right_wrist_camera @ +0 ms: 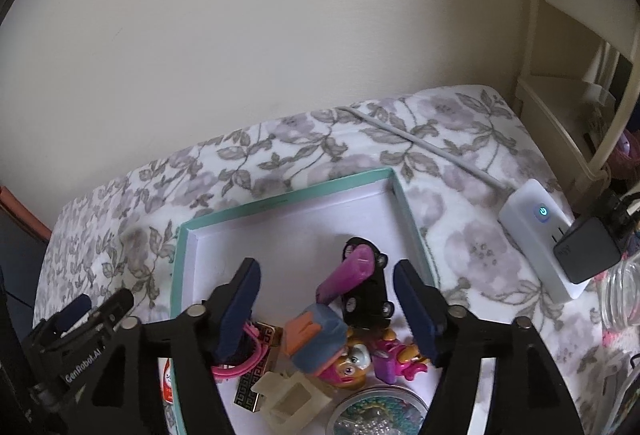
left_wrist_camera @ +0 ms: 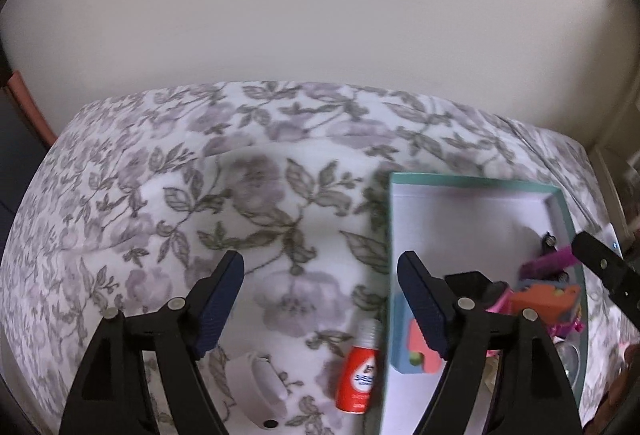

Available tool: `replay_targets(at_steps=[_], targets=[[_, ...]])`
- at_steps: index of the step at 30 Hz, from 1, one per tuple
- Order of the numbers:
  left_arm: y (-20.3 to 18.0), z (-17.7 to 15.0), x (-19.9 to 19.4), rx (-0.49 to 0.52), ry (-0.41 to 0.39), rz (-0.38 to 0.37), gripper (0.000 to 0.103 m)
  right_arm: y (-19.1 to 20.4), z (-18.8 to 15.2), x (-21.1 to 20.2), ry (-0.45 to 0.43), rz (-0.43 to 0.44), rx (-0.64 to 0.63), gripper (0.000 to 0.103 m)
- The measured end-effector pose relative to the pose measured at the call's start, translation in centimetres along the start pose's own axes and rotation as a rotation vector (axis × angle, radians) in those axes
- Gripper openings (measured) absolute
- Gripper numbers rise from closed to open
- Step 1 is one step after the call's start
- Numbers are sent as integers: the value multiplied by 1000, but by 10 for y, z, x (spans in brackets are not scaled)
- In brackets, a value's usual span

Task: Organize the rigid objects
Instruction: 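Open both tools to drop the watch and stick into the tray, then move the left tool to the white plastic band while the right tool approaches the red bottle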

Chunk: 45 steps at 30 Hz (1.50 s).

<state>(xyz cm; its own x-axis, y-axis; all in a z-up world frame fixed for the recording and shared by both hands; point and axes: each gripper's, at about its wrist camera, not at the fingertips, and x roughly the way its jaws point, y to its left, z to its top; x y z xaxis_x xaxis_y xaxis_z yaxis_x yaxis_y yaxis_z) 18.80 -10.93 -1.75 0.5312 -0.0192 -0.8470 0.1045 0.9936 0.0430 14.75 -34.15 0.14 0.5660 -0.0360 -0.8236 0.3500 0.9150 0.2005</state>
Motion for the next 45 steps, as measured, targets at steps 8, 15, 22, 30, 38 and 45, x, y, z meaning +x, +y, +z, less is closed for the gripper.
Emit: replay_targets(at_steps=[8, 15, 22, 30, 38, 45], targets=[[22, 3, 9, -101, 32, 45, 80, 7, -1, 3, 1, 21, -10, 89], [45, 5, 16, -184, 62, 68, 80, 12, -1, 4, 0, 27, -22, 101], [60, 7, 18, -244, 60, 83, 100, 28, -4, 6, 4, 46, -66, 103], [65, 8, 19, -253, 68, 87, 100, 46, -8, 9, 16, 45, -128, 103], [66, 8, 21, -250, 92, 83, 100, 57, -10, 7, 21, 43, -161, 103], [72, 8, 25, -253, 131, 85, 100, 78, -9, -14, -26, 88, -210, 103]])
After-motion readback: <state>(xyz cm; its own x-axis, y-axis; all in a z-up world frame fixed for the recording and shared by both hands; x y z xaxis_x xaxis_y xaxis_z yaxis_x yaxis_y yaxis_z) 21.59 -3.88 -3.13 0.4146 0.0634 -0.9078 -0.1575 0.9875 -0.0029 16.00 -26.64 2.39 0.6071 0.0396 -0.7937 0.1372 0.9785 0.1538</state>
